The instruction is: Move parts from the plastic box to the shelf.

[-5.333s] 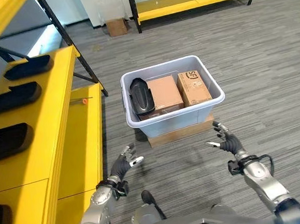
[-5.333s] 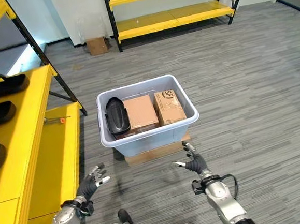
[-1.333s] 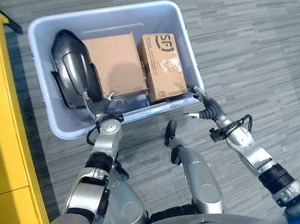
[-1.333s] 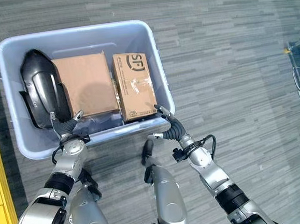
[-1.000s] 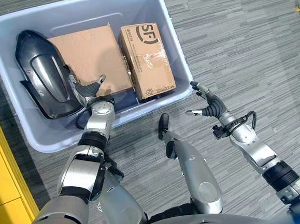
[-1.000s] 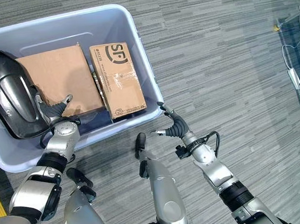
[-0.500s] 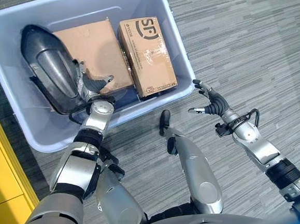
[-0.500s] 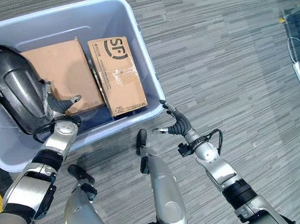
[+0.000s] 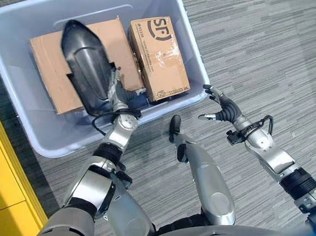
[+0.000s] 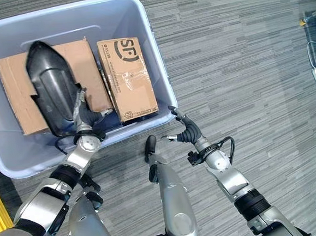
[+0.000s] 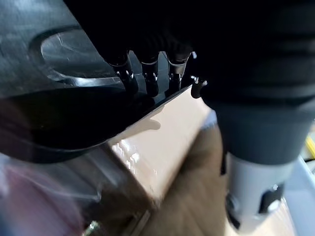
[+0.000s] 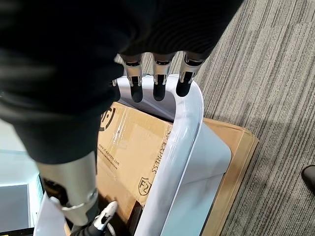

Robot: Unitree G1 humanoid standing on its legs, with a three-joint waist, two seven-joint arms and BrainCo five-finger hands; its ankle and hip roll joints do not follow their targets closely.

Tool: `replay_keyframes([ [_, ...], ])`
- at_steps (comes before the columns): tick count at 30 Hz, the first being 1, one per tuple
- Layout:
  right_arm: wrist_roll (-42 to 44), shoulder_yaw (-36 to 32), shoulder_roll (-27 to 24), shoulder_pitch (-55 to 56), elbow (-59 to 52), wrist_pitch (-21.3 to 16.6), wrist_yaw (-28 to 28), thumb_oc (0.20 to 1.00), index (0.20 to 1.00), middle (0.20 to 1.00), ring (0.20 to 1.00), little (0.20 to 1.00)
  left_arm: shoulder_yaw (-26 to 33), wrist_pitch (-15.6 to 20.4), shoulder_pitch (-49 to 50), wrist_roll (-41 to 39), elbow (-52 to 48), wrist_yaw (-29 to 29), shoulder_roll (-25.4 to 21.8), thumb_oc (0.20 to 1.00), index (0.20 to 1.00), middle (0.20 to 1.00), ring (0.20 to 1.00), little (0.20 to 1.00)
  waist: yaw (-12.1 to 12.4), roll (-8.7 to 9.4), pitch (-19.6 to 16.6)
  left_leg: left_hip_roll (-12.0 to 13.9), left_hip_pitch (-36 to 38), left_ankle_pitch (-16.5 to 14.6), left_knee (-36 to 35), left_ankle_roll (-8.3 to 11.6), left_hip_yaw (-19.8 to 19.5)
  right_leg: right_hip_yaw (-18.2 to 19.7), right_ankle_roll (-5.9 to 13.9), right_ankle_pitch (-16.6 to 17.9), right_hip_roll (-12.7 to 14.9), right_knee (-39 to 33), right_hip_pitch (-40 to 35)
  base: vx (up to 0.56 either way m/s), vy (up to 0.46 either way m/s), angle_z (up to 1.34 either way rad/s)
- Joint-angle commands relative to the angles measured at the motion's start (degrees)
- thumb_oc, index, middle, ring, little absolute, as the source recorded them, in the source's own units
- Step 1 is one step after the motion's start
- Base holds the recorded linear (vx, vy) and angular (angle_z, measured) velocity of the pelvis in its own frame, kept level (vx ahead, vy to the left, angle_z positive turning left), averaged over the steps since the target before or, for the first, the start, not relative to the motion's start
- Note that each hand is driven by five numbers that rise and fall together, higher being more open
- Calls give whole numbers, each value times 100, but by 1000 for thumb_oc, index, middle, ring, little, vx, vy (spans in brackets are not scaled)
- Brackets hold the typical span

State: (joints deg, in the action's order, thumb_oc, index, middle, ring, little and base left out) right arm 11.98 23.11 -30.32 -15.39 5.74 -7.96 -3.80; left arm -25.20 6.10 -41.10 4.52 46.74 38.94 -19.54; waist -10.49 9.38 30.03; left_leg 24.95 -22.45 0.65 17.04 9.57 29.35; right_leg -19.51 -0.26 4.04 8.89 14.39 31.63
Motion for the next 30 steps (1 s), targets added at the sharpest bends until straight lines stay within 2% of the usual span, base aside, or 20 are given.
replay_keyframes([
  [1, -26, -270, -117, 92, -356, -400, -19, 1000, 1000, 1000, 1000, 1000, -144, 515, 114, 764, -439, 583, -69, 1000, 1000, 1000, 1000, 1000, 12, 206, -24, 250, -554, -167, 719, 141, 131, -272, 867, -582, 529, 311, -196, 0, 0, 0],
  [4, -37, -228, -128, 139, -259, -533, -46, 1000, 1000, 1000, 1000, 1000, -7, 839, 142, 1663, -828, 1666, -233, 1000, 1000, 1000, 1000, 1000, 71, 197, -24, 244, -486, -167, 717, 143, 125, -285, 864, -603, 539, 323, -267, 0, 0, 0],
  [7, -54, -201, -159, 209, -214, -682, -76, 1000, 1000, 1000, 1000, 1000, 180, 1221, 154, 1957, -1112, 2433, -449, 1000, 1000, 1000, 1000, 1000, 121, 168, -24, 231, -448, -146, 725, 156, 88, -289, 849, -635, 541, 343, -320, 0, 0, 0],
  [9, -65, -193, -199, 241, -224, -751, -94, 1000, 1000, 1000, 1000, 1000, 471, 1609, 80, 2175, -1382, 3080, -694, 1000, 1000, 1000, 1000, 1000, 167, 135, -24, 208, -418, -140, 730, 167, 32, -286, 828, -668, 537, 349, -368, 7, -3, 2],
  [12, -88, -218, -212, 305, -301, -784, -79, 1000, 1000, 1000, 1000, 1000, 914, 1975, 35, 2396, -1752, 3661, -846, 1000, 1000, 1000, 1000, 1000, 212, 92, -24, 179, -392, -130, 731, 177, -46, -290, 814, -700, 541, 350, -424, 4, -1, 1],
  [14, -99, -239, -212, 325, -399, -678, -69, 1000, 1000, 1000, 1000, 1000, 1314, 2231, 46, 2242, -2124, 3926, -863, 1000, 1000, 1000, 1000, 1000, 264, 40, -26, 155, -368, -121, 688, 193, -133, -300, 803, -733, 562, 359, -467, 1, 2, 2],
  [16, -106, -230, -197, 315, -424, -631, -67, 1000, 1000, 1000, 1000, 1000, 1418, 2275, 76, 2200, -2232, 3973, -836, 1000, 1000, 1000, 1000, 1000, 284, 33, -26, 147, -368, -110, 678, 199, -166, -305, 795, -755, 559, 367, -479, -5, -6, 6],
  [18, -138, -210, -170, 314, -466, -576, -103, 1000, 1000, 1000, 1000, 1000, 1556, 2305, 146, 1842, -2362, 3890, -750, 1000, 1000, 1000, 1000, 1000, 319, 21, -27, 150, -376, -91, 668, 205, -203, -315, 781, -781, 562, 372, -493, -6, -6, 3],
  [19, -174, -177, -133, 253, -442, -523, -108, 1000, 1000, 1000, 1000, 1000, 1627, 2170, 178, 1255, -2341, 3603, -657, 1000, 1000, 1000, 1000, 1000, 338, 7, -27, 158, -396, -57, 668, 215, -247, -321, 766, -806, 548, 369, -505, -25, -10, 4],
  [22, -213, -142, -93, 227, -443, -489, -126, 1000, 1000, 1000, 1000, 1000, 1677, 2074, 224, 599, -2134, 3325, -535, 1000, 1000, 1000, 1000, 1000, 357, 16, -27, 184, -421, -50, 679, 217, -263, -342, 755, -830, 548, 367, -512, -20, -25, 3],
  [25, -255, -107, -3, 163, -439, -401, -125, 1000, 1000, 1000, 1000, 1000, 1658, 1580, 364, -884, -1784, 1944, -269, 1000, 1000, 1000, 1000, 1000, 388, 42, -27, 226, -451, -9, 691, 226, -280, -390, 750, -836, 517, 331, -537, -17, -47, -1],
  [29, -252, -140, 34, 83, -474, -253, -69, 1000, 1000, 1000, 1000, 1000, 1388, 1069, 461, -1921, -1317, 798, 54, 1000, 1000, 1000, 1000, 1000, 351, 90, -27, 306, -455, 36, 688, 231, -223, -427, 762, -782, 508, 295, -538, -6, -34, 4],
  [30, -239, -150, 23, 71, -474, -236, -40, 1000, 1000, 1000, 1000, 1000, 1352, 1113, 469, -2271, -1245, 728, 126, 1000, 1000, 1000, 1000, 1000, 332, 94, -27, 319, -457, 36, 692, 228, -205, -426, 753, -778, 498, 285, -538, 6, -7, 8],
])
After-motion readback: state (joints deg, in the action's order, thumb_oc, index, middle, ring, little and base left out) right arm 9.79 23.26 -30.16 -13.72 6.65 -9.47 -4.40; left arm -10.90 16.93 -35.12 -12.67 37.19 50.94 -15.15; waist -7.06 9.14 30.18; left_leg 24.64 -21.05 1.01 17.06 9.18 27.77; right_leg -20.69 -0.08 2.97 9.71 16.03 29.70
